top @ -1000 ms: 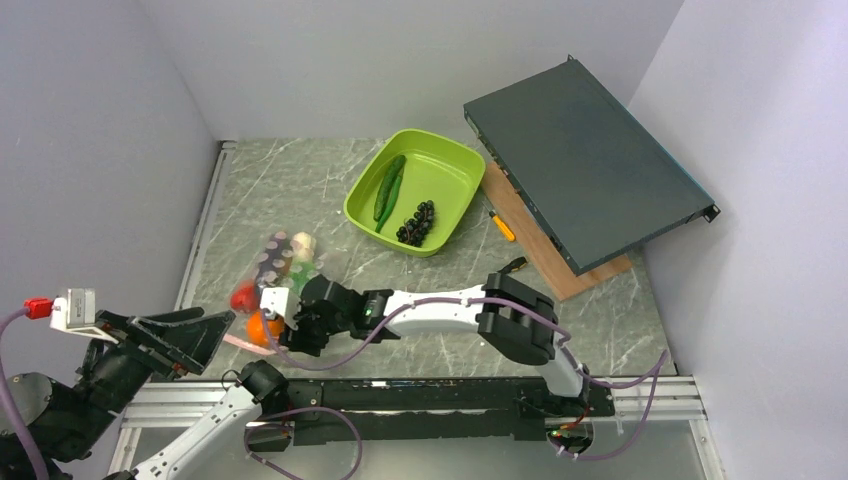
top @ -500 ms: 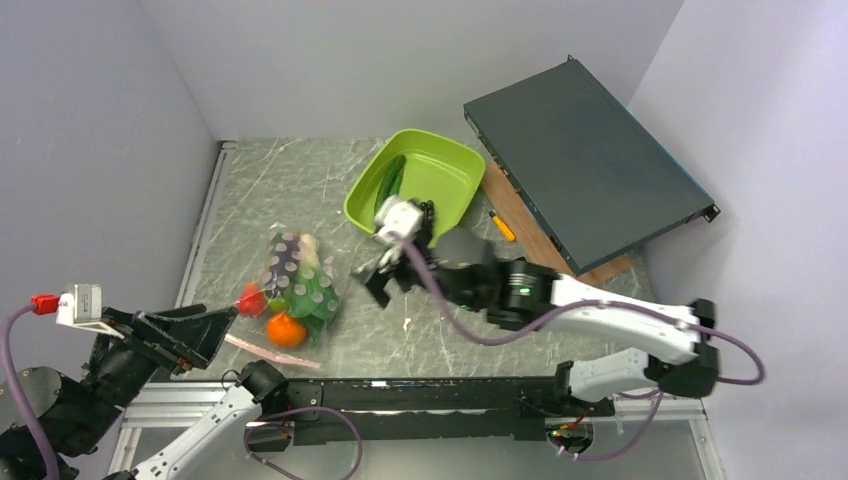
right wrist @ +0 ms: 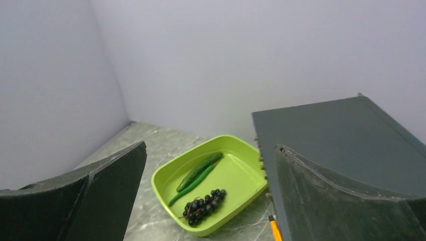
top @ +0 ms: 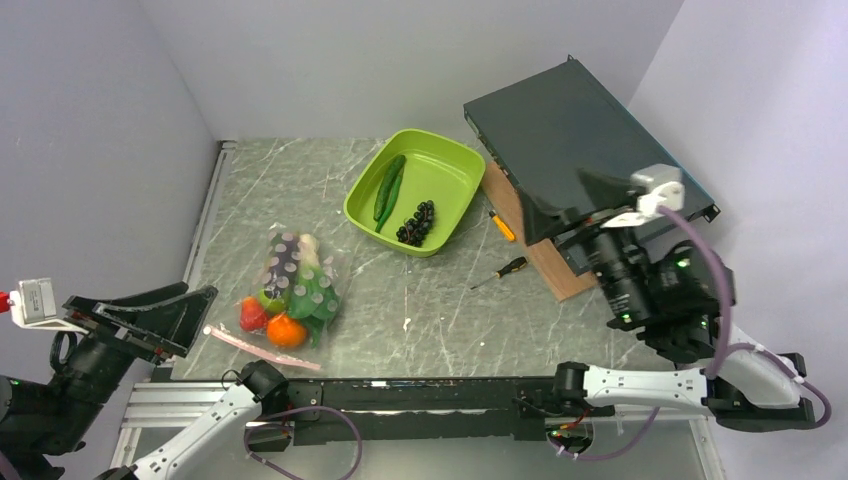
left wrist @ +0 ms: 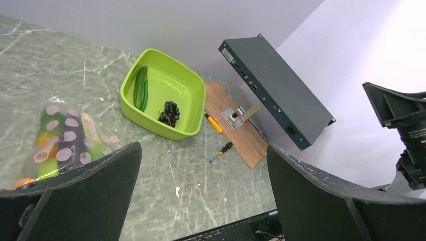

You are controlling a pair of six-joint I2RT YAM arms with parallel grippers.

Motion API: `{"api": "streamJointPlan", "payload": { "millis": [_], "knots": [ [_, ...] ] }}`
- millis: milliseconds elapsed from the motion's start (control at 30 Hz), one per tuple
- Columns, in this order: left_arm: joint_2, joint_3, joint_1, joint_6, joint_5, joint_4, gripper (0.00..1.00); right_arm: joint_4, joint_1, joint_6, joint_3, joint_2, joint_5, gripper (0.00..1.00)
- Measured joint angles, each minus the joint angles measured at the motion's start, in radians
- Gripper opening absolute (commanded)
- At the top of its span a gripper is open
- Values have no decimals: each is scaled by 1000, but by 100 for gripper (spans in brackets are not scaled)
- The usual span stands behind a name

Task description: Place the food in the zip-top bag and seal the zipper

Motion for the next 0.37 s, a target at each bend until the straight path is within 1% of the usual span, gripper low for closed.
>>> {"api": "streamJointPlan", "payload": {
  "millis": [167, 367],
  "knots": [
    [5, 6, 0, 6, -16, 8, 100, 83, 0, -38, -17, -53, 96, 100],
    [5, -13, 0, 6, -26, 10, 100, 82, 0, -43, -35, -58, 121, 100]
  ]
}}
